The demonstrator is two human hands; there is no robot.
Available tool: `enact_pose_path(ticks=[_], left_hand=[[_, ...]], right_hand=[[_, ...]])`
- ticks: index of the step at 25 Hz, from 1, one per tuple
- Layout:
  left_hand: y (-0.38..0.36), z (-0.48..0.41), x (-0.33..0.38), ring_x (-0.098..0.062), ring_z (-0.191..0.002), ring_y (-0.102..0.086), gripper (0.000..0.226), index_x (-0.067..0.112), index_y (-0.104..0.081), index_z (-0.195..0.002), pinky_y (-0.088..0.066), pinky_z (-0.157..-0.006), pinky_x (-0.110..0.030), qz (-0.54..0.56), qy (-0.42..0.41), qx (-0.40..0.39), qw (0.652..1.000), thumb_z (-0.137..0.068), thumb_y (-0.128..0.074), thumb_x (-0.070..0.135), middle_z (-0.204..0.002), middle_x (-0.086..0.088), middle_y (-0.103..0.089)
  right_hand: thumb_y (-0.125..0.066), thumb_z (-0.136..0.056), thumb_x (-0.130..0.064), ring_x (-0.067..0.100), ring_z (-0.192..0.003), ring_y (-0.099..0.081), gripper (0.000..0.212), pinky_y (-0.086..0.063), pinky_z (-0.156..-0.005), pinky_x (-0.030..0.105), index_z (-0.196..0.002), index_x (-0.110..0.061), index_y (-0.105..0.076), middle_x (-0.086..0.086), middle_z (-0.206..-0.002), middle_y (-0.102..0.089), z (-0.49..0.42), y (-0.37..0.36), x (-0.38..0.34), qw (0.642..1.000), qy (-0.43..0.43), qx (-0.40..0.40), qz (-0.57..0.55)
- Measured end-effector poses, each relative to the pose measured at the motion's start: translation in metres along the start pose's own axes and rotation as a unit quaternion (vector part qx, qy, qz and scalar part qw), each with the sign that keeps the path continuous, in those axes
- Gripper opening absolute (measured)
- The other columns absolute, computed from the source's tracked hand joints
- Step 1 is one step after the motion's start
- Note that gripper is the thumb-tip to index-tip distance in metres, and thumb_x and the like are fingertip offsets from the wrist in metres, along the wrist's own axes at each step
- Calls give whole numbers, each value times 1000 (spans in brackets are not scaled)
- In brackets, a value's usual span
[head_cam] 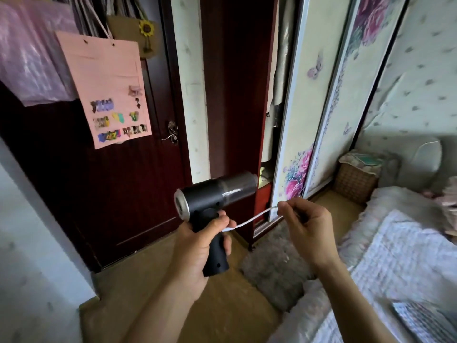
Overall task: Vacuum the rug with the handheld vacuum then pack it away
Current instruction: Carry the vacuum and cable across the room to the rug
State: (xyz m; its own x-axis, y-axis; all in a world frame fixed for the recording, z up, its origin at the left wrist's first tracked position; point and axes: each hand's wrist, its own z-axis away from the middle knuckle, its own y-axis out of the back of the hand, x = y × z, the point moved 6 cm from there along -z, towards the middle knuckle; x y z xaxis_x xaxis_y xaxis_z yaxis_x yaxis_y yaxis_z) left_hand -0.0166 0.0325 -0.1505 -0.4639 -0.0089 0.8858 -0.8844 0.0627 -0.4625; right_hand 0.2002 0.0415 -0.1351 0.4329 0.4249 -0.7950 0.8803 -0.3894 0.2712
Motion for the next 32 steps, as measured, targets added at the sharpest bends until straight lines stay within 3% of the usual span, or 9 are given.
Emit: enact_pose_path(ticks=[6, 10, 13, 16, 21, 24, 27, 29, 32], left_hand=[[75, -144, 33, -20, -46, -48, 27, 2, -62, -94, -42, -46, -29, 19, 13, -57, 998, -72, -73, 14, -80, -17, -66], [95, -220, 41, -18, -46, -49, 22, 6, -64, -94, -44, -46, -27, 52, 36, -71, 995, -75, -75, 8, -82, -16, -63], [94, -275, 32, -18, -46, -49, 11, 14, -67, -84, -44, -45, -27, 53, 52, -82, 994, -76, -73, 10, -82, -16, -64], [86, -328, 17, -19, -47, -50, 12, 15, -67, -84, -44, -46, -26, 39, 57, -90, 993, -75, -74, 12, -83, -15, -65], [41, -437, -30, -19, -48, -51, 18, 7, -62, -91, -45, -46, -26, 11, 73, -136, 988, -76, -70, 11, -82, -16, -66], [-7, -501, -62, -17, -43, -50, 15, 6, -62, -83, -43, -41, -24, -5, 101, -164, 981, -71, -70, 12, -78, -16, -66], [-54, -551, -90, -17, -44, -48, 4, 15, -68, -75, -42, -41, -24, -8, 119, -209, 971, -72, -71, 14, -76, -13, -67], [-85, -583, -112, -17, -44, -49, 8, 18, -70, -72, -42, -41, -25, -7, 132, -236, 963, -73, -77, 15, -75, -10, -66], [-126, -622, -150, -20, -49, -52, 31, 8, -66, -90, -43, -45, -29, -17, 158, -291, 943, -69, -81, 25, -76, -8, -61]], right_hand=[[-68, -92, -13, 1, -43, -41, 26, -32, -47, 15, -66, -9, -68, -13, -47, -51, -84, -112, 12, 996, -30, 61, 59], [-67, -93, -16, 2, -46, -36, 30, -34, -46, 24, -63, -11, -65, -5, -48, -49, -132, -148, 29, 992, -33, 69, 101], [-66, -94, -21, 14, -47, -41, 27, -36, -47, 31, -68, -12, -68, 12, -55, -57, -165, -164, 56, 989, -46, 69, 122], [-66, -93, -20, 5, -46, -34, 27, -29, -45, 26, -67, -13, -67, 11, -51, -50, -196, -171, 91, 986, -62, 90, 124], [-66, -93, -18, 3, -45, -33, 28, -28, -45, 18, -67, -8, -66, 10, -50, -48, -261, -163, 181, 977, -104, 145, 118], [-65, -93, -20, 1, -47, -37, 30, -30, -45, 21, -67, -6, -64, 7, -52, -53, -306, -139, 232, 964, -135, 184, 137], [-65, -93, -20, 2, -45, -44, 27, -33, -45, 18, -67, -16, -68, -2, -52, -58, -329, -109, 273, 950, -173, 201, 168], [-64, -93, -23, 8, -44, -49, 27, -39, -45, 26, -66, -19, -67, 3, -53, -59, -338, -92, 299, 940, -200, 199, 192], [-62, -92, -27, 12, -53, -60, 28, -48, -52, 33, -64, -21, -66, -2, -59, -64, -355, -61, 332, 914, -219, 245, 237]])
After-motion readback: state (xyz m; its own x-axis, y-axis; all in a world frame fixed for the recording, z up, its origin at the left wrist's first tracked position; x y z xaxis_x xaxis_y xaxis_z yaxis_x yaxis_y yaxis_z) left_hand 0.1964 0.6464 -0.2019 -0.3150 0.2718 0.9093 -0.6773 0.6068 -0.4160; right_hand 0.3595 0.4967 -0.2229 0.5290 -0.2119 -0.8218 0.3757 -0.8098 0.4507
